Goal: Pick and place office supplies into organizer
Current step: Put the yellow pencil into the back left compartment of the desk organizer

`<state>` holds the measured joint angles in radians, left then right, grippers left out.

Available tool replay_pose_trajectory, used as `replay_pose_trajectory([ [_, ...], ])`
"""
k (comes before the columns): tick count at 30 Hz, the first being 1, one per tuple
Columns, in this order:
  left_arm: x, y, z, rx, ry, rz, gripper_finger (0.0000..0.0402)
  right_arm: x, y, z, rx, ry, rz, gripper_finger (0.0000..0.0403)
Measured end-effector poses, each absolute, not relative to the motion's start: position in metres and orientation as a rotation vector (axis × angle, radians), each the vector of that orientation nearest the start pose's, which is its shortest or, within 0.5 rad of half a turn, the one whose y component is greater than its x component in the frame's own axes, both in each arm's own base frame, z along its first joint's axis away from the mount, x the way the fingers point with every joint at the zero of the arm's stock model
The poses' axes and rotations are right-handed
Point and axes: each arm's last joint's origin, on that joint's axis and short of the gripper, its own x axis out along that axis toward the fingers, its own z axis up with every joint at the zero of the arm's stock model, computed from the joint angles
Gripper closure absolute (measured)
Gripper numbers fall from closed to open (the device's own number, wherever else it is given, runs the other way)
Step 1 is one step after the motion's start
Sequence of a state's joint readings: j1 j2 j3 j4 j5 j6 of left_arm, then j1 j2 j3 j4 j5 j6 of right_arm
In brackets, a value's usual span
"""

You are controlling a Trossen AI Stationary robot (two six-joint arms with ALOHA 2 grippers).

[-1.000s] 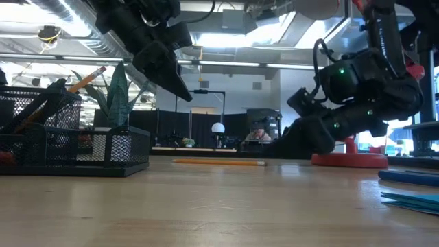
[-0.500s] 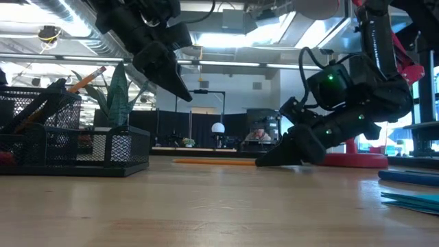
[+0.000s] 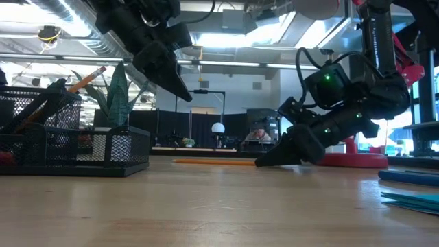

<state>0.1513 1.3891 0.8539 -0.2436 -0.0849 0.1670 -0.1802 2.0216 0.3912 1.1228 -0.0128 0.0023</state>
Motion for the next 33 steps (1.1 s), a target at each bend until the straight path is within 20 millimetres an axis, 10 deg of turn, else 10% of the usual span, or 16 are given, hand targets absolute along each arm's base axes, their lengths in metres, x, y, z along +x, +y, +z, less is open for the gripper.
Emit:
replay_pose_trajectory([
  [33, 0.2788, 0.0450, 0.2219, 0.085, 0.793, 0.178, 0.0295, 0.2514, -0.0417, 0.0434, 0.019, 0.521, -0.135, 0.0253],
])
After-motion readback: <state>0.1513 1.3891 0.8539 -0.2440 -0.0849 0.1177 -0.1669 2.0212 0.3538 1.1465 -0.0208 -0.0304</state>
